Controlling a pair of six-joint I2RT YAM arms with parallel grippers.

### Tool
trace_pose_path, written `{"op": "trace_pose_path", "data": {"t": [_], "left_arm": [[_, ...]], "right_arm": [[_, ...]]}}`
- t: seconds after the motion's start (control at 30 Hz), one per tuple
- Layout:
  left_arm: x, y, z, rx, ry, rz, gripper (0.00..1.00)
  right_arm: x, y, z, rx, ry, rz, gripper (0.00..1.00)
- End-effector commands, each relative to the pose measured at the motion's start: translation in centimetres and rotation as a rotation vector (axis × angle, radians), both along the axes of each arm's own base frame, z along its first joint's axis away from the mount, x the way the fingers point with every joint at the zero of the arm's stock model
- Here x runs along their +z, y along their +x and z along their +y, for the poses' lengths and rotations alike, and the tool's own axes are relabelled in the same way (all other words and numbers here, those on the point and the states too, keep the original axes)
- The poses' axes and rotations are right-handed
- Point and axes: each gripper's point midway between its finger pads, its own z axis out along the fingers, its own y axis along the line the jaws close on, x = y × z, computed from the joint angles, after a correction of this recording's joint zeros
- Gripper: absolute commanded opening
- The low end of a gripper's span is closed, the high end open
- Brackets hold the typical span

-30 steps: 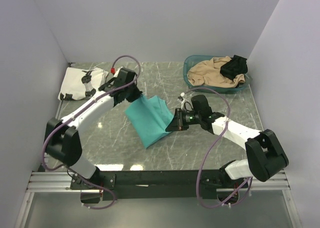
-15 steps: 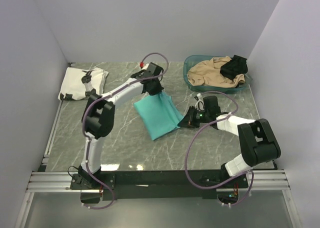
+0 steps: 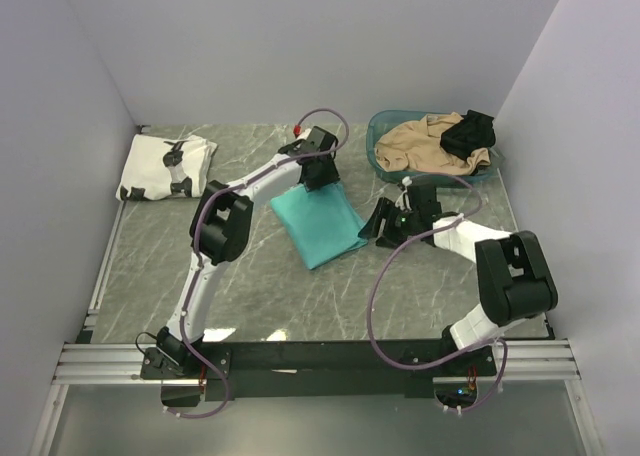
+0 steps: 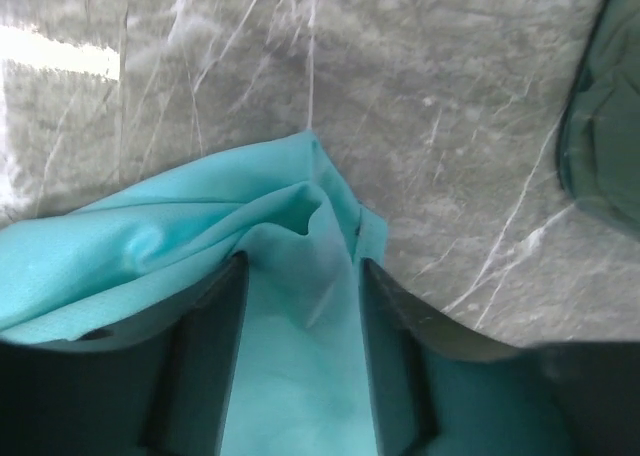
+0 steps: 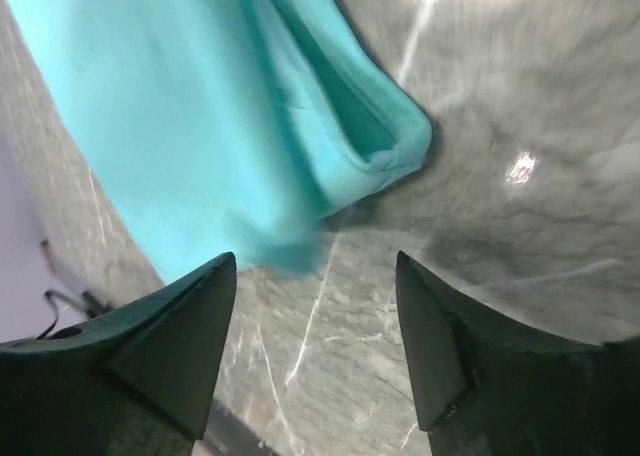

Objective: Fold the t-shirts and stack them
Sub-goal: Fold the tshirt

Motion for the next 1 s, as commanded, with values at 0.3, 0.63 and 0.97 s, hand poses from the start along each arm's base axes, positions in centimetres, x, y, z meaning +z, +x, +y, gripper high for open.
{"op": "trace_pose_path", "data": {"t": [0.3, 0.63, 0.97], "left_arm": [[11.2, -0.7, 3.8, 0.094, -0.021, -0.206, 0.99], [5.6, -2.6, 6.4, 0.109, -0.033, -0.086, 1.0], [-1.3, -5.4, 10.6, 0.16, 0.019, 0.084, 0.99]], "right_arm": [[8.0, 0.0, 0.9, 0.06, -0.039, -0.281, 0.82], [7.3, 1.6, 7.0, 0.148, -0.011, -0.256, 0.84], [-1.8, 8.2, 7.0, 0.097, -0.244, -0.068, 0.84]]}}
